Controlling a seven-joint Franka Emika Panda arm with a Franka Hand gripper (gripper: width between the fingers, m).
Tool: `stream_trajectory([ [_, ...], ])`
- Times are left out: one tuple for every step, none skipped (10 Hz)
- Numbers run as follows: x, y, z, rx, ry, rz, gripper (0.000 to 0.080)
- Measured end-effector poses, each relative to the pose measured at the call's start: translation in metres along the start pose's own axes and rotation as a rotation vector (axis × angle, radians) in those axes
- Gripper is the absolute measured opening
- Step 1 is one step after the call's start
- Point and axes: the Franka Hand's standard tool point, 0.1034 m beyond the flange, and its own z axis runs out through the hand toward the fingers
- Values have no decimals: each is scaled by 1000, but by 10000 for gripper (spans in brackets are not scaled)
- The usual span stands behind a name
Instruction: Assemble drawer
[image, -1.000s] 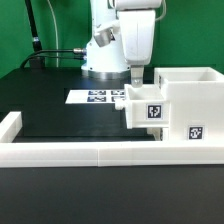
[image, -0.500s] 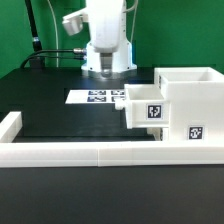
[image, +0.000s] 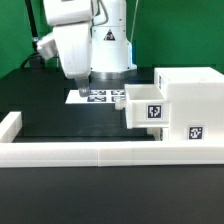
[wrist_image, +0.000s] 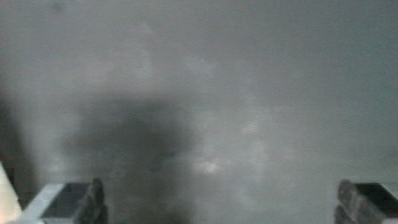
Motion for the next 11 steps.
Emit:
stream_trajectory([
  [8,2,6,7,9,12,649],
  [21,4,11,14,14,28,649],
  [30,6,15,17,19,58,649],
  [42,9,19,21,24,82,649],
  [55,10,20,25,28,111,649],
  [65,10,22,26,31,124,649],
  [77,10,23,29,34,151,649],
  [88,9,25,27,37,162,649],
  [97,8,27,27,39,175,649],
  [105,7,29,32,40,189,649],
  [107,7,30,34,39,202,649],
])
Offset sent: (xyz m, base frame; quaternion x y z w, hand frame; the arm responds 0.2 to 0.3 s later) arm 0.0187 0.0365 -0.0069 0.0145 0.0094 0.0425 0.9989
